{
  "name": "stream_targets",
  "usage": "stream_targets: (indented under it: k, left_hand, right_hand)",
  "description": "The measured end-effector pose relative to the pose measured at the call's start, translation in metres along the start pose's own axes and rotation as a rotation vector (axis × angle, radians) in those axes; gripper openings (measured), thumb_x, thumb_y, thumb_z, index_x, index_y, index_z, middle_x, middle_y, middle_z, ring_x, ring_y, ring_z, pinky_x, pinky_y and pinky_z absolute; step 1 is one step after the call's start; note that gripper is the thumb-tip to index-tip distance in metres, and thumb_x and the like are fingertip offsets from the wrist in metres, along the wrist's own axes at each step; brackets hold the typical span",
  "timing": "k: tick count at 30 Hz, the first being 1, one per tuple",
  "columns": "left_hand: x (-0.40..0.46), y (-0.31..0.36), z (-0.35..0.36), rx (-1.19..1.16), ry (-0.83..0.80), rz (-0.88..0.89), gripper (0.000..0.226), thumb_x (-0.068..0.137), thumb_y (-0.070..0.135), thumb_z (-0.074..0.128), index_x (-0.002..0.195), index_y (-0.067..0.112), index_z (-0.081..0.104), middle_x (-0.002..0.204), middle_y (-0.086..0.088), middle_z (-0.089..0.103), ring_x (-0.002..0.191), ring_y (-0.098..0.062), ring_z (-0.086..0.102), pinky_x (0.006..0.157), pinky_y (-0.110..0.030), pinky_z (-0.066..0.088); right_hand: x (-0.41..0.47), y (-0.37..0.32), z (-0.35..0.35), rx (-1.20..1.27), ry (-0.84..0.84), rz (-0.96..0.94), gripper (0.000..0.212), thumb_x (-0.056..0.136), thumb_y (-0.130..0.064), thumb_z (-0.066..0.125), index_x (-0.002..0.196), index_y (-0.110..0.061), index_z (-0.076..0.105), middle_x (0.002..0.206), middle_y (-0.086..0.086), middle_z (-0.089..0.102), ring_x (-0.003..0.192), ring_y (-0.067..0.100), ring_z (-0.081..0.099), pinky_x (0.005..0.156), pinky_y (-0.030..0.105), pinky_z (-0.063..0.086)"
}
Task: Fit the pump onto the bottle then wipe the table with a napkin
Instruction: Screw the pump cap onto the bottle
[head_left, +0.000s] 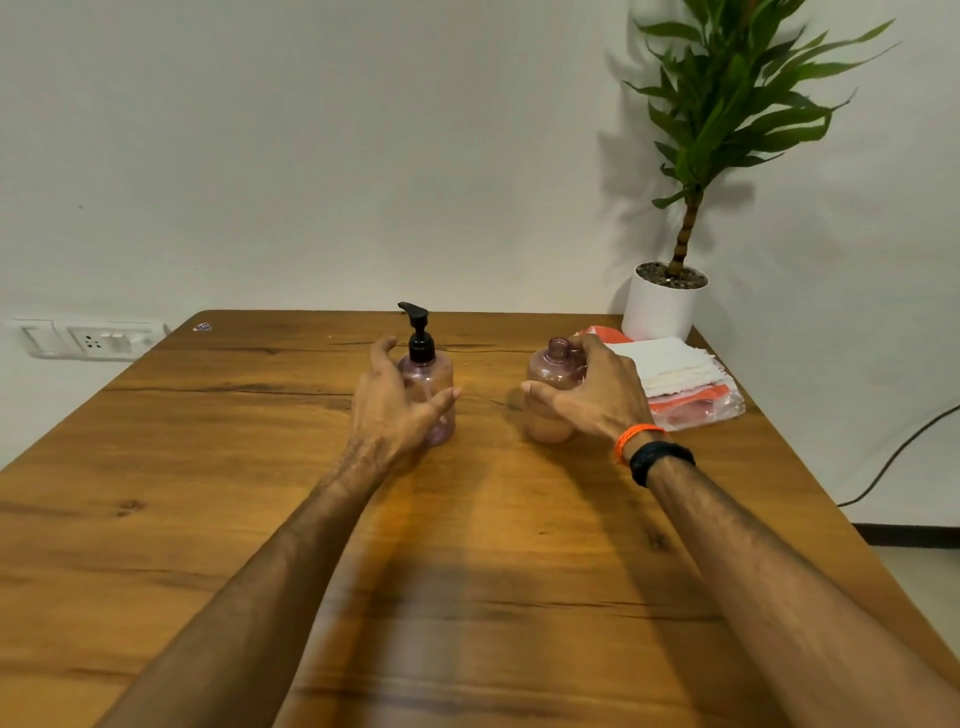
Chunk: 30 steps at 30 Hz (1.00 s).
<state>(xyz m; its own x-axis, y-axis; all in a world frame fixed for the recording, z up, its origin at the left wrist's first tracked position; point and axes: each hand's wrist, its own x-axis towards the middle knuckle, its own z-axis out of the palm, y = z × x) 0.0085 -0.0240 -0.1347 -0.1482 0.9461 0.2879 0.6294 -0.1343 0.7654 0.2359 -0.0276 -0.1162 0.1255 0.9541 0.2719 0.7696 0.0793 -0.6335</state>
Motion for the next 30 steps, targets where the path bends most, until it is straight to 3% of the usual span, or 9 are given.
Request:
stream_targets:
  k: [4, 10, 14, 18, 23, 30]
  left_hand:
    - [-0.003, -0.004, 0.001, -0.036, -0.003, -0.013, 0.098, 0.068, 0.042, 0.083, 0.144, 0.011, 0.029, 0.136, -0.011, 0.053, 0.118, -0.027, 0.057, 0.098, -0.041, 0.051]
    - [-0.007, -0.02, 0.009, -0.071, -0.02, -0.037, 0.089, 0.063, 0.045, 0.085, 0.134, 0.016, 0.041, 0.132, -0.005, 0.056, 0.111, -0.016, 0.055, 0.092, -0.032, 0.049]
    - [-0.018, -0.034, 0.014, -0.205, -0.049, -0.11, 0.088, 0.063, 0.042, 0.086, 0.136, 0.019, 0.042, 0.134, -0.004, 0.058, 0.109, -0.011, 0.057, 0.093, -0.03, 0.051]
    - [-0.022, -0.037, 0.013, -0.273, -0.034, -0.094, 0.089, 0.063, 0.044, 0.086, 0.137, 0.021, 0.043, 0.132, -0.003, 0.06, 0.113, -0.014, 0.061, 0.095, -0.039, 0.054]
    - [-0.025, -0.04, 0.01, -0.318, -0.034, -0.071, 0.086, 0.065, 0.038, 0.086, 0.139, 0.02, 0.044, 0.131, -0.004, 0.061, 0.114, -0.017, 0.063, 0.091, -0.041, 0.057]
    - [-0.027, -0.046, 0.008, -0.349, -0.042, -0.073, 0.089, 0.062, 0.046, 0.087, 0.138, 0.024, 0.045, 0.131, -0.001, 0.06, 0.116, -0.016, 0.062, 0.09, -0.042, 0.057]
  right_hand:
    - [0.001, -0.009, -0.008, 0.019, 0.041, -0.042, 0.085, 0.064, -0.061, 0.078, 0.132, -0.019, 0.048, 0.129, 0.001, 0.061, 0.117, 0.021, 0.058, 0.098, 0.037, 0.05]
    - [0.008, -0.04, -0.017, 0.1, 0.171, -0.212, 0.057, 0.072, -0.046, 0.077, 0.119, -0.021, 0.058, 0.114, -0.006, 0.068, 0.103, 0.01, 0.063, 0.089, 0.033, 0.056]
    - [0.014, -0.061, -0.005, 0.151, 0.106, -0.296, 0.038, 0.074, -0.037, 0.078, 0.107, -0.025, 0.064, 0.094, -0.016, 0.066, 0.082, -0.004, 0.061, 0.076, 0.019, 0.054]
    - [0.019, -0.075, 0.02, 0.235, -0.048, -0.278, 0.031, 0.074, -0.036, 0.081, 0.1, -0.027, 0.066, 0.084, -0.02, 0.065, 0.077, -0.005, 0.063, 0.066, 0.006, 0.048]
    - [0.022, -0.086, 0.047, 0.316, -0.177, -0.275, 0.042, 0.069, -0.041, 0.083, 0.105, -0.026, 0.068, 0.091, -0.018, 0.068, 0.079, -0.003, 0.065, 0.074, 0.015, 0.053]
    - [0.026, -0.094, 0.061, 0.389, -0.161, -0.303, 0.036, 0.063, -0.043, 0.087, 0.091, -0.027, 0.071, 0.08, -0.019, 0.066, 0.073, -0.007, 0.062, 0.064, 0.008, 0.051]
